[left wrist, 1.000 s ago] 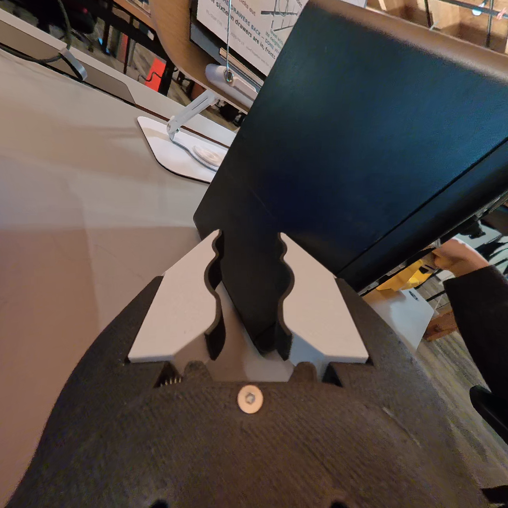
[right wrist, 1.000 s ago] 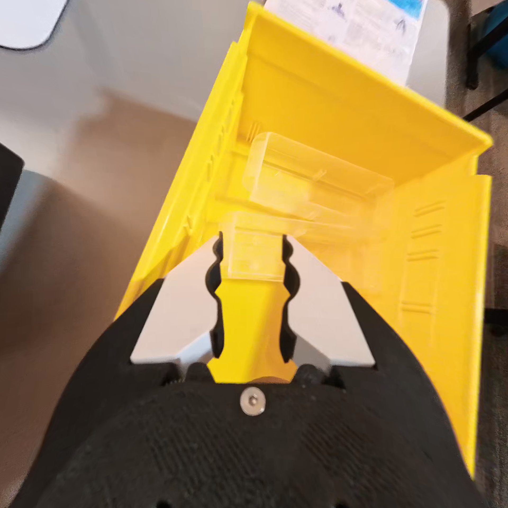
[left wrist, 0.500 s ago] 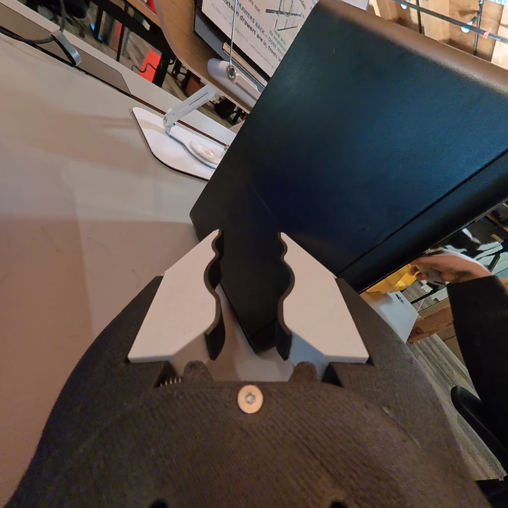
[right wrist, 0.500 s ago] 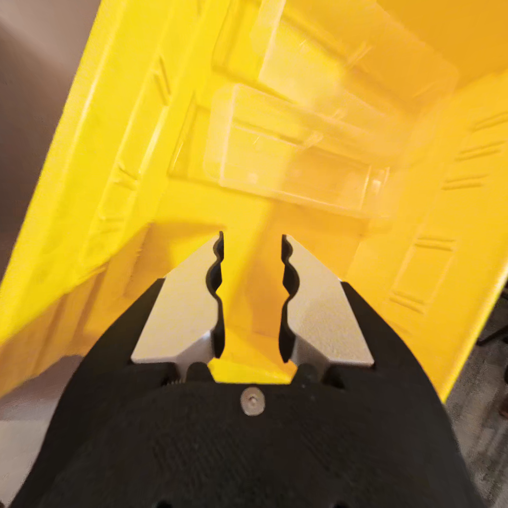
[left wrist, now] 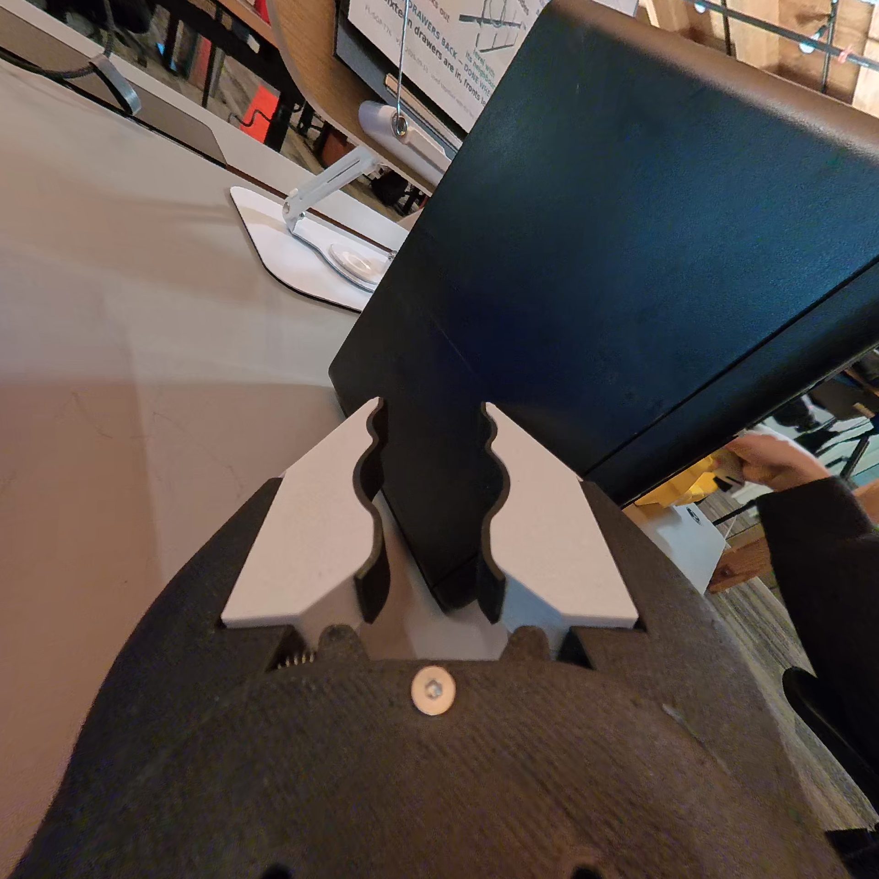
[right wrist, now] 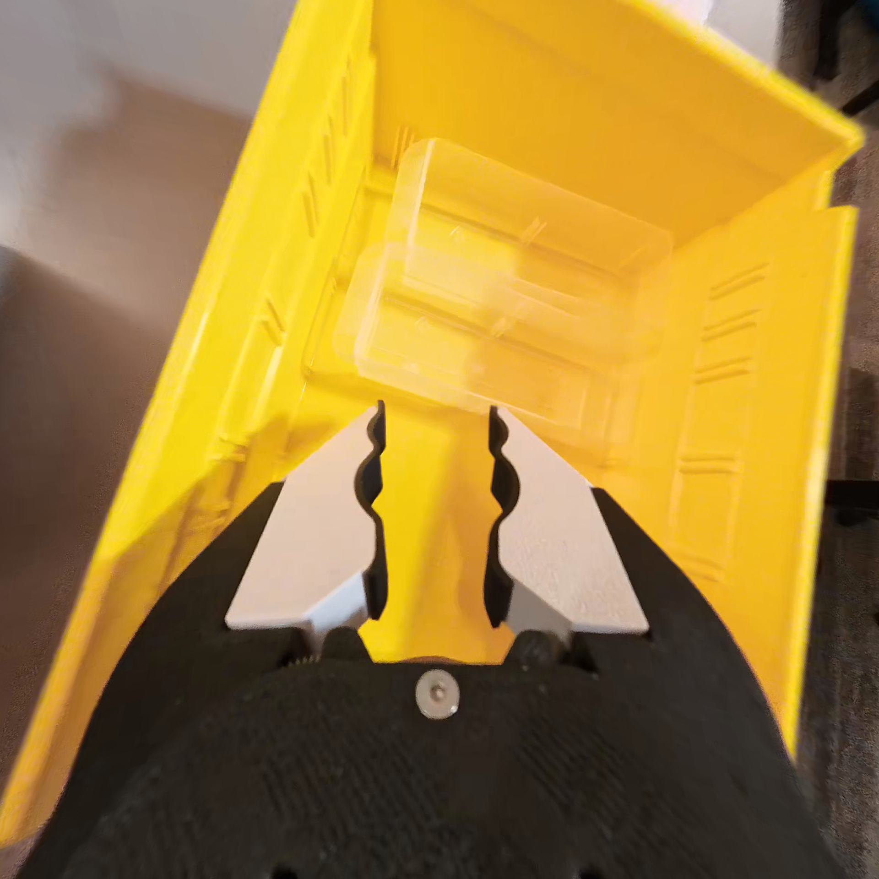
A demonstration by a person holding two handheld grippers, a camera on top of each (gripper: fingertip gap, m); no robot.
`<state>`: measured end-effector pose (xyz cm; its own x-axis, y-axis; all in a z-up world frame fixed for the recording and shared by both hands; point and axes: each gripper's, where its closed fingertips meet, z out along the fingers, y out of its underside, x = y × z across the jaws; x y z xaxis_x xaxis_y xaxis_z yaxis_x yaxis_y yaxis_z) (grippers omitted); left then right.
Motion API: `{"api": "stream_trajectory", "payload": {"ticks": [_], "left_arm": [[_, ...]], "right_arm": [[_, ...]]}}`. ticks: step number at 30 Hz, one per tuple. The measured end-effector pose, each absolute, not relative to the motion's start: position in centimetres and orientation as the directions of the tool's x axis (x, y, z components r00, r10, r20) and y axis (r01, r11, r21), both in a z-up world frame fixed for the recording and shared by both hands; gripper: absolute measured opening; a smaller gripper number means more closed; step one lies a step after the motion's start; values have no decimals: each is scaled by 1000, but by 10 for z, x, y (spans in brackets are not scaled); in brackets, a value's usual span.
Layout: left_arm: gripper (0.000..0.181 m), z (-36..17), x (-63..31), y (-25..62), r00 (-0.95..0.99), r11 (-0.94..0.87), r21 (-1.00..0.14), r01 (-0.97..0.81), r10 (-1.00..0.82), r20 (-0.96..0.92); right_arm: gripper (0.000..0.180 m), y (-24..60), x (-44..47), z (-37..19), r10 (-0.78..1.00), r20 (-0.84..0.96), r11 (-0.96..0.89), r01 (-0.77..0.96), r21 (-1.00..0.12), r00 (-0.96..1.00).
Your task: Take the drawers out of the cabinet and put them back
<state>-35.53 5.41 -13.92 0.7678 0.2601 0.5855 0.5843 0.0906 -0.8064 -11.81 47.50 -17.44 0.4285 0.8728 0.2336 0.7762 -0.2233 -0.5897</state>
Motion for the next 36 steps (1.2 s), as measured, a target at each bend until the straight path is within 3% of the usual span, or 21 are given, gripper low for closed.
{"api": "stream_trajectory", "payload": {"ticks": [6, 9, 11, 15, 17, 18, 20, 22, 25, 30, 36], "left_arm": [[34, -140, -356, 54, 767, 88, -806, 586, 261, 586], [34, -140, -356, 54, 767, 88, -806, 585, 262, 585], [34, -140, -356, 54, 767, 89, -806, 585, 262, 586], [34, -140, -355, 54, 768, 90, -807, 583, 263, 584], [34, -140, -356, 55, 767, 89, -806, 585, 263, 586], [34, -140, -356, 55, 766, 88, -805, 587, 263, 587], [34, -141, -356, 55, 764, 86, -803, 590, 264, 589], [34, -141, -356, 55, 765, 86, -805, 588, 266, 587], [33, -140, -356, 55, 767, 86, -808, 584, 268, 583], [34, -141, -357, 55, 761, 87, -798, 596, 258, 596], [34, -141, -357, 55, 759, 87, -796, 598, 256, 599]], "right_arm": [[46, 449, -130, -49, 851, 181, -121, 519, -846, 492], [52, 387, -137, 30, 870, 251, 94, 357, -929, 425], [51, 336, -139, 56, 853, 365, 263, 295, -918, 374], [45, 243, -145, 50, 758, 529, 520, 138, -843, 380], [38, 202, -147, 28, 659, 622, 665, 59, -744, 422], [35, 183, -149, 14, 570, 693, 757, 47, -652, 442], [26, 148, -157, -14, 274, 840, 930, 96, -356, 468], [27, 127, -173, -51, 81, 921, 979, 144, -146, 382], [33, 135, -191, -95, 93, 968, 965, 218, -146, 232], [34, 154, -202, -119, 21, 988, 955, 288, -64, 150], [17, 163, -210, -120, -4, 987, 938, 343, -52, 160]]}}
